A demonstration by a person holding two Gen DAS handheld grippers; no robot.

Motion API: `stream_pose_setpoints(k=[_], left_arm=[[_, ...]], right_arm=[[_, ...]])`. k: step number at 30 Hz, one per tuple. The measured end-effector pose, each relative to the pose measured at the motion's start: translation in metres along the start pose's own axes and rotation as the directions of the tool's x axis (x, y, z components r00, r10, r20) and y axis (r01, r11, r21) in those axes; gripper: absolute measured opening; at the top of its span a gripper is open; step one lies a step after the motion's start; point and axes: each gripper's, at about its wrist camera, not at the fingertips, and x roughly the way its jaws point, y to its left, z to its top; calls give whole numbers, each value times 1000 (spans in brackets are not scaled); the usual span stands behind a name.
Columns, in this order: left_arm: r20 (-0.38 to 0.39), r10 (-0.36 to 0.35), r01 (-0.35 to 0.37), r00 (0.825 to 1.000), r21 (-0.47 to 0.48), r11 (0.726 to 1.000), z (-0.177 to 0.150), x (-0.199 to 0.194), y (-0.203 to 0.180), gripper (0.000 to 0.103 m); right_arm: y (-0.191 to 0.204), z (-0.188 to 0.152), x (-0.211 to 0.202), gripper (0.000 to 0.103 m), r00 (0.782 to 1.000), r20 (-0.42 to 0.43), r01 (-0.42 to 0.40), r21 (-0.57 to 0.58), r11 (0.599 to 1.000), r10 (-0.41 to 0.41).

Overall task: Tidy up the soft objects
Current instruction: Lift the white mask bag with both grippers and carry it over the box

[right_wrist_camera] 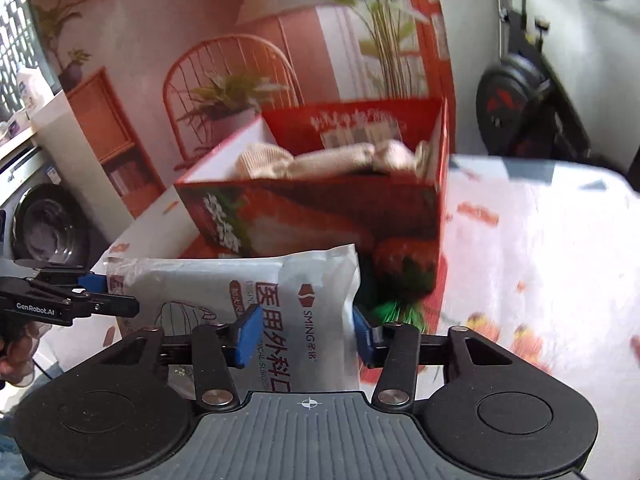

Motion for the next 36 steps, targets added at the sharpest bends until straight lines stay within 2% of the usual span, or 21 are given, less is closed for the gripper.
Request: stream_pose_setpoints(k=[6, 12, 16, 23, 28, 32, 36], left_arm=[[79, 11, -8, 997, -40, 999, 11, -10, -5, 60], [145, 7, 3, 989, -64, 998, 31, -21, -5, 60], [199, -26, 46, 980, -100, 994, 59, -28, -3, 60], [289, -51, 65, 956, -39, 997, 124, -20, -16, 60], [357, -27, 32, 934, -8, 999, 169, 2, -22, 60], [392, -4, 4, 920, 1, 1000, 198, 28, -18, 60], [424, -4, 22, 906, -38, 999, 217, 51, 1, 60]], right_arm=[[9, 13, -19, 29, 996, 76, 46, -38, 998, -44], [14, 35, -30, 25, 989, 140, 67, -69, 995, -56], [13, 58, -38, 25, 978, 197, 83, -96, 992, -62], [-9, 116, -37, 25, 954, 282, 144, -141, 980, -100], [-24, 162, -18, 25, 923, 362, 207, -184, 961, -130], [-34, 189, 12, 25, 897, 409, 261, -191, 946, -165], [-41, 205, 58, 25, 889, 408, 318, -221, 922, -209]])
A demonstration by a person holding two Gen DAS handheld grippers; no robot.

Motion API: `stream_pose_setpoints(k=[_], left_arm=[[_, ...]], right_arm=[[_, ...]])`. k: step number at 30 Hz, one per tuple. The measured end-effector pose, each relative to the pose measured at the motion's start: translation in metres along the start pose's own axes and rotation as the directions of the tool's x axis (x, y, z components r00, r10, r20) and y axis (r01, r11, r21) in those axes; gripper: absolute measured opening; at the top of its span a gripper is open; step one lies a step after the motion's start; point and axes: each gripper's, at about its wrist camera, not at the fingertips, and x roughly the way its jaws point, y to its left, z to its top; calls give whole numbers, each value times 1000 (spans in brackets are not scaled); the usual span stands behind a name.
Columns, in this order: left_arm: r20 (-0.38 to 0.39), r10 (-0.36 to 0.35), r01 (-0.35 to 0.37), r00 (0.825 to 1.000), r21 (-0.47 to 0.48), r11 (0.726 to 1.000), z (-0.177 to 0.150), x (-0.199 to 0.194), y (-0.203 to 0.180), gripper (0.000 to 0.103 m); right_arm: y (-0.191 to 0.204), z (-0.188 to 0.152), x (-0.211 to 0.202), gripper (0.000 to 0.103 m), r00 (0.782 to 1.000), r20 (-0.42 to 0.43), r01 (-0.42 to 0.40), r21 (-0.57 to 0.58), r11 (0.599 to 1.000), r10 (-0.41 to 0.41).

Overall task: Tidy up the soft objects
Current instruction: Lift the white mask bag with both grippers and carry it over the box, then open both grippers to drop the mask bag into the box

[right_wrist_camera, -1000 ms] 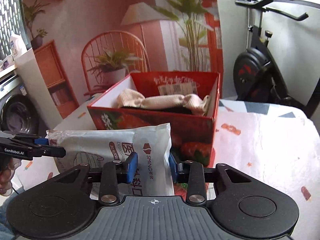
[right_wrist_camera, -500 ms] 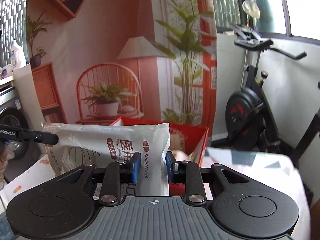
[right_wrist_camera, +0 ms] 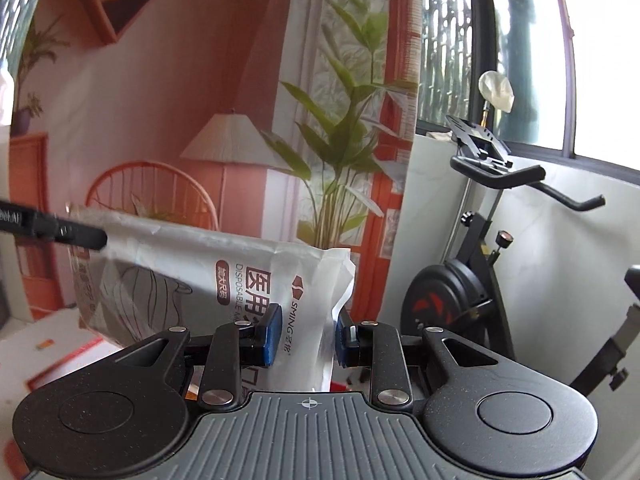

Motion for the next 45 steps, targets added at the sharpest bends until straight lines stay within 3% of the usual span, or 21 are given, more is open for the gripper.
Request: stream_pose_setpoints(k=[6, 9, 14, 17, 22, 27, 35, 39, 41, 43, 45], left_arm=[[-14, 45, -46, 999, -10, 999, -4, 44, 27, 60], [-27, 22, -23, 999, -13, 1000, -11, 59, 34, 59], [-103, -26, 21, 994, -47, 999, -23, 74, 44, 59], [-159, 5, -9, 987, -21, 1000, -27, 84, 46, 57], [-249, 57, -61, 967, -8, 998, -33, 98, 57, 54], [-316, 103, -92, 943, 47, 995, -35, 110, 55, 53], [-401, 144, -113, 905, 100, 989, -37, 128, 53, 52], [-411, 166, -121, 896, 134, 984, -40, 133, 50, 53], [-413, 166, -120, 895, 133, 984, -38, 133, 49, 54], [-411, 159, -113, 898, 135, 984, -36, 129, 48, 62], [-398, 157, -108, 904, 143, 984, -33, 123, 45, 80]], right_arm=[[12, -17, 62, 25, 999, -33, 13, -105, 994, -17], [15, -30, 85, 25, 997, -70, 28, -132, 991, -38], [5, -43, 97, 24, 995, -94, 37, -103, 994, -46], [3, -47, 101, 23, 991, -131, 12, -108, 994, -27], [14, -52, 114, 22, 980, -195, -8, -160, 987, -24], [15, -57, 129, 17, 966, -257, -2, -128, 992, -32], [23, -68, 148, 12, 927, -374, -6, -127, 992, -43], [27, -71, 152, 13, 921, -385, 11, -134, 991, -63], [28, -71, 152, 17, 919, -387, 24, -145, 989, -79], [30, -71, 150, 23, 918, -385, 40, -155, 987, -98], [29, -69, 145, 42, 923, -368, 59, -143, 988, -108]])
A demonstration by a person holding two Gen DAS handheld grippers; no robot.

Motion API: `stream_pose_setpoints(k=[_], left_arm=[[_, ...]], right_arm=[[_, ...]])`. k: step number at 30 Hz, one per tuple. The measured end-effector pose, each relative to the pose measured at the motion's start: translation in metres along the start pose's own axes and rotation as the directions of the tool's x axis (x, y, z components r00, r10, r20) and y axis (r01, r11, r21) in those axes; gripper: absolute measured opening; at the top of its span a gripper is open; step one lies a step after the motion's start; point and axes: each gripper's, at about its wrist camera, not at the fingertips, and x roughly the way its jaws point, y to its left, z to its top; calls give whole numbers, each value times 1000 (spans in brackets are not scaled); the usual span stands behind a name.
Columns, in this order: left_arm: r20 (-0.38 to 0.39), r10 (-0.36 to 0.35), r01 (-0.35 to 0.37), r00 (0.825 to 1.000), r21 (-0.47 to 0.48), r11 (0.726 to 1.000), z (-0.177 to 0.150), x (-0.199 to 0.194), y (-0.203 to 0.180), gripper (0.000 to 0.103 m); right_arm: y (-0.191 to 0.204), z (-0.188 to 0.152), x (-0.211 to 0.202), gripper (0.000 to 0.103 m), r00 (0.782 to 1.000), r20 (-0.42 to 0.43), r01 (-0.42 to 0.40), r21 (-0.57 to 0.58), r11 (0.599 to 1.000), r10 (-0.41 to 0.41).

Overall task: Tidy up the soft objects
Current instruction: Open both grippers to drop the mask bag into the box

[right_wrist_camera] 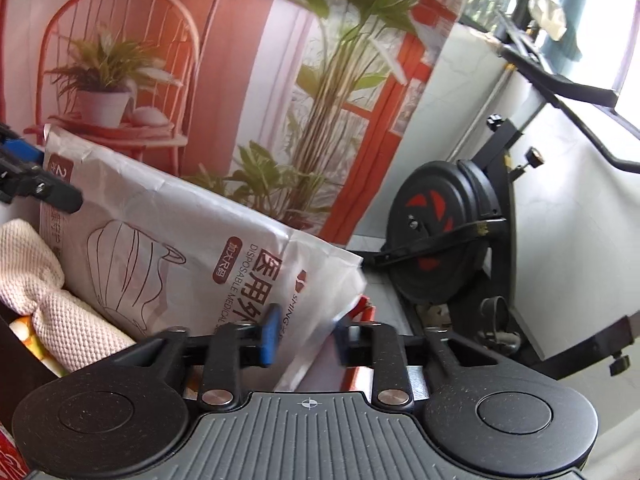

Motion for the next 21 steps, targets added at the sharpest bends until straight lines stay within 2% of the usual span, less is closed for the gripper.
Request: stream_pose_setpoints(k=[1, 2, 3, 5, 8, 13, 15, 21], left_arm=[[13, 5, -6, 1000, 8, 1000, 1, -5, -1, 82], [23, 13, -13, 1000, 14, 1000, 2, -11, -3, 86], [31, 20, -21, 999, 13, 1000, 3, -16, -4, 88], [46, 24, -24, 999, 1, 1000, 4, -29, -4, 91], [71, 27, -26, 997, -8, 1000, 1, -51, -7, 94], [98, 19, -19, 995, -2, 1000, -22, -86, -13, 96], [101, 16, -15, 995, -10, 1000, -37, -100, -13, 96], [90, 14, -9, 996, -52, 999, -87, -132, -9, 96]], right_arm=[[-1, 0, -4, 48, 1000, 14, 6, 10, 1000, -6], [-1, 1, -9, 61, 1000, 25, 18, 22, 1000, -18], [-3, 2, -15, 67, 999, 37, 28, 36, 999, -29], [-5, 3, -29, 69, 998, 63, 15, 62, 998, -19], [-8, 1, -54, 83, 995, 100, -8, 100, 995, -2], [-4, -12, -96, 88, 988, 152, -36, 125, 991, 17], [0, -22, -112, 96, 985, 170, -52, 144, 988, 27], [12, -54, -150, 99, 981, 188, -85, 228, 970, 42]])
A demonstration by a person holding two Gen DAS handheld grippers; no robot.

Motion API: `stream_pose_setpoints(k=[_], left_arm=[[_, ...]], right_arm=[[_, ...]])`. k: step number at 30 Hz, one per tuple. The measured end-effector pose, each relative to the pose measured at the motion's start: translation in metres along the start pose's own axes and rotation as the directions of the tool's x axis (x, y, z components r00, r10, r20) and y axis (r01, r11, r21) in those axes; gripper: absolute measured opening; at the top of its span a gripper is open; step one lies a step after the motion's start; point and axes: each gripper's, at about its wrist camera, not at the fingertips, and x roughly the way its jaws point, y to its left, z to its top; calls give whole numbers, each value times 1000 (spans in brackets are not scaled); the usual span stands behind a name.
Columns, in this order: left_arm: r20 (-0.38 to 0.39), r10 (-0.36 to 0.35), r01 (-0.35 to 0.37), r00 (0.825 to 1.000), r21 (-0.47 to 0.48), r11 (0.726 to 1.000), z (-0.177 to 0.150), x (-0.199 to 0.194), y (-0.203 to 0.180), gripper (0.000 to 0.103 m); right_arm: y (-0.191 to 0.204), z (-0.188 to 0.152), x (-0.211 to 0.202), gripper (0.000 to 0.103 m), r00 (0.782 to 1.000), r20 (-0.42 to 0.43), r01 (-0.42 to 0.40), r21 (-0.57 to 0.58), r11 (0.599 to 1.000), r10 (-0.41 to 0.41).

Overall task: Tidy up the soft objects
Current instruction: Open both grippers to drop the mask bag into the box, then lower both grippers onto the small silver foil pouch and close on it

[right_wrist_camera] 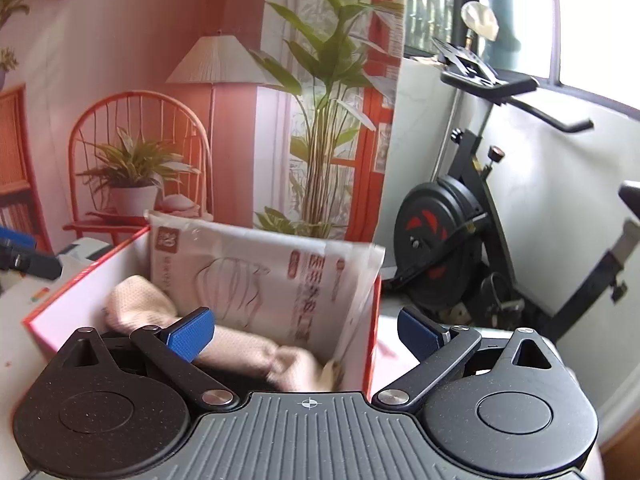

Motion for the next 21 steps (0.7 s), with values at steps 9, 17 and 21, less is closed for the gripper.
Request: stream_pose_setpoints(k=[9, 17, 21], left_arm=[[-79, -44, 40, 996, -50, 998, -72, -4, 9, 86], [-169, -86, 54, 982, -184, 981, -127, 27, 28, 65], [-205, -129, 95, 970, -168, 981, -140, 41, 20, 59]], right_arm=[[14, -60, -38, 99, 1000, -5, -19, 108, 994, 19], [22, -115, -49, 86, 995, -84, -34, 224, 974, 54], [31, -136, -50, 73, 985, -132, -73, 256, 964, 109]])
